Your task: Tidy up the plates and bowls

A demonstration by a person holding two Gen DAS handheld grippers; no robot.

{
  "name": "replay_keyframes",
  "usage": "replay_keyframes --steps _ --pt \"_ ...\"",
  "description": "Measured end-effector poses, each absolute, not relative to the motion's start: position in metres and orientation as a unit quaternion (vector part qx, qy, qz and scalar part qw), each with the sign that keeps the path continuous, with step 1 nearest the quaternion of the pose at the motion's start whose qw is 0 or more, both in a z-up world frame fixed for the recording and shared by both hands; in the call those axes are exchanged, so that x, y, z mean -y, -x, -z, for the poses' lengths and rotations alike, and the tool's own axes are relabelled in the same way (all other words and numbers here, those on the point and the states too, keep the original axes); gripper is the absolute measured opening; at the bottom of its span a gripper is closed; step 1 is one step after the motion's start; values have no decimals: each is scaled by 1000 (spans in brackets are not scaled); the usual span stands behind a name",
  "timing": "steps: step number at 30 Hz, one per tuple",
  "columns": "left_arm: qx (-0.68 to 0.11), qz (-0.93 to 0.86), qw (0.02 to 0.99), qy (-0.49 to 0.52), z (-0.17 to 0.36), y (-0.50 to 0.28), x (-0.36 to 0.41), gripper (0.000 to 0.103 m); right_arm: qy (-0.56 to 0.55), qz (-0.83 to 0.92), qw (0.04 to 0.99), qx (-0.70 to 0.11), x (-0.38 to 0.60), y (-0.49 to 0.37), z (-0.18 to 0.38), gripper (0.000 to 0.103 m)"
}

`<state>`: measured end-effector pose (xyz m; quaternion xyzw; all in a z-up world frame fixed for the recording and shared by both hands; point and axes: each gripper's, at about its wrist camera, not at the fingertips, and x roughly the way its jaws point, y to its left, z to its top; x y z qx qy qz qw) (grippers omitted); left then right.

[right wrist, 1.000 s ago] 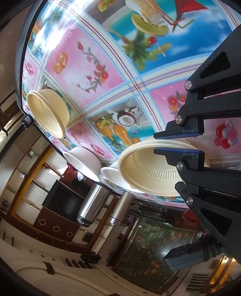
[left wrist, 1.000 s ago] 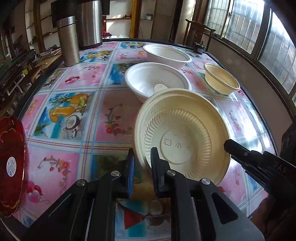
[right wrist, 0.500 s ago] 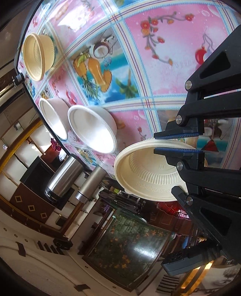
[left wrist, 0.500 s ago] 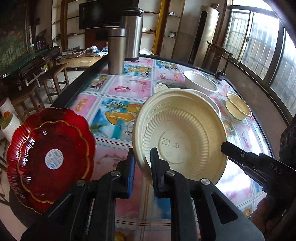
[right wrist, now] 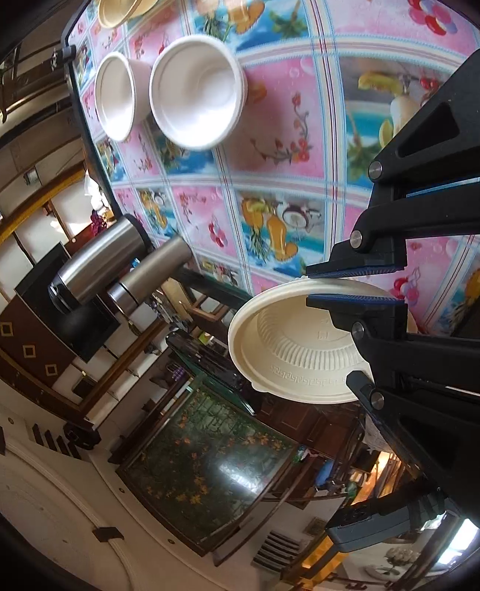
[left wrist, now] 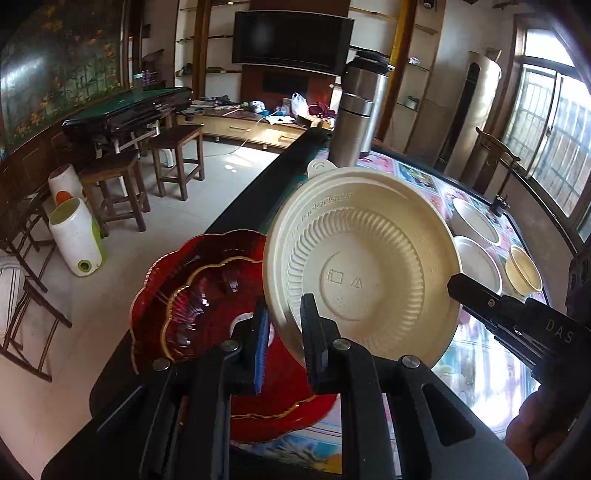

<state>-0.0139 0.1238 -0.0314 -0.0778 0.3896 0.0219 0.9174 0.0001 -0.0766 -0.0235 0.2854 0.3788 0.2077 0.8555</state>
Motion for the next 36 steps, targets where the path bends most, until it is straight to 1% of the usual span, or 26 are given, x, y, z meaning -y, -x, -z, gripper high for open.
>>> replay_keyframes --steps 7,13,20,27,36 --pt "-401 -55 909 96 44 18 -153 14 -265 -240 841 -406 23 -14 31 9" --pt "-412 -61 903 108 53 19 -168 14 -258 -251 832 -422 -1 -16 40 9" --pt "-429 -60 892 129 55 8 -186 14 -258 -248 825 -438 -13 -22 45 9" --pt "-435 -66 888 130 57 7 -191 14 -249 -248 827 -438 -24 -32 34 9" --pt "-457 -51 880 120 69 12 -183 14 -265 -245 805 -471 -13 -31 59 9"
